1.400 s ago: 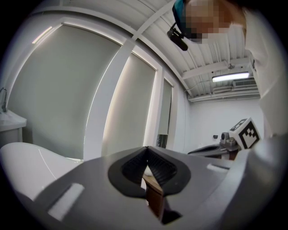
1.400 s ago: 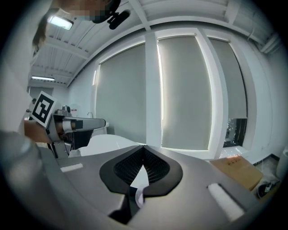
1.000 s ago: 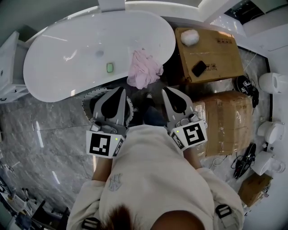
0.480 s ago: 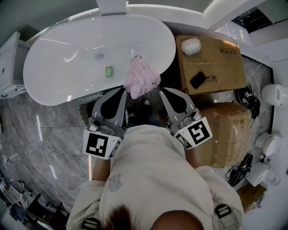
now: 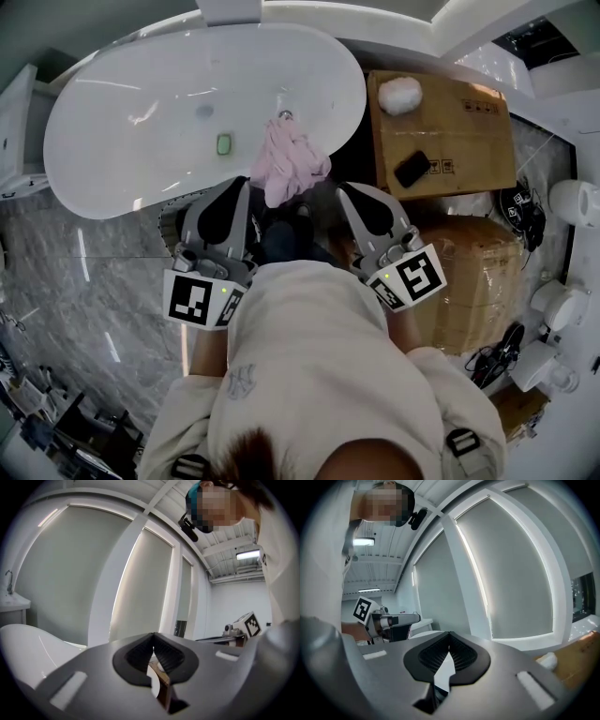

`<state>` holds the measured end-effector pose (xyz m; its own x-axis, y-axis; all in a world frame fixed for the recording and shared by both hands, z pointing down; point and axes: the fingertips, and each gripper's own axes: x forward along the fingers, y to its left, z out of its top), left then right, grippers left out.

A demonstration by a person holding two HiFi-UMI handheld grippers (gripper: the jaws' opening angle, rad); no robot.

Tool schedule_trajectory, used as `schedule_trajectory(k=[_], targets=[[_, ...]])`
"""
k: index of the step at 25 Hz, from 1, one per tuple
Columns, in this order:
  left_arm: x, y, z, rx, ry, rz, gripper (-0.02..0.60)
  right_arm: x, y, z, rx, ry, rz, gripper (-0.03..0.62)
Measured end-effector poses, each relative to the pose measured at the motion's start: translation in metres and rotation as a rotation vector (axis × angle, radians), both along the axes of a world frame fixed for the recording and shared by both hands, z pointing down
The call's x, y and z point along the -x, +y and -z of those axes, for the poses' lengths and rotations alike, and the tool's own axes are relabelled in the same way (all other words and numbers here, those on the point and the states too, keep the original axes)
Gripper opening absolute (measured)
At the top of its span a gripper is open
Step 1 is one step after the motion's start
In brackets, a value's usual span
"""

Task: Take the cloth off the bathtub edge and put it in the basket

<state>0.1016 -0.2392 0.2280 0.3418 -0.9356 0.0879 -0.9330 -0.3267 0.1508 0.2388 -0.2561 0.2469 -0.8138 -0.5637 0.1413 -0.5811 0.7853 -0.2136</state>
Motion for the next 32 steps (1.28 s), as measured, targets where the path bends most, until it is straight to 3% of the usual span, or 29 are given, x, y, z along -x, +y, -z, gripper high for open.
schedule_trajectory(k=[14, 32], targets=[[0.009, -0.012, 0.013, -0.022, -0.011, -0.072, 0.049, 0.016, -0.01, 0.011, -0.002, -0.001, -0.058, 0.0], [0.032, -0.025, 0.012, -0.019, 0.018, -0.074, 0.049, 0.048, -0.021, 0.01, 0.005, 0.034, -0.049, 0.002]])
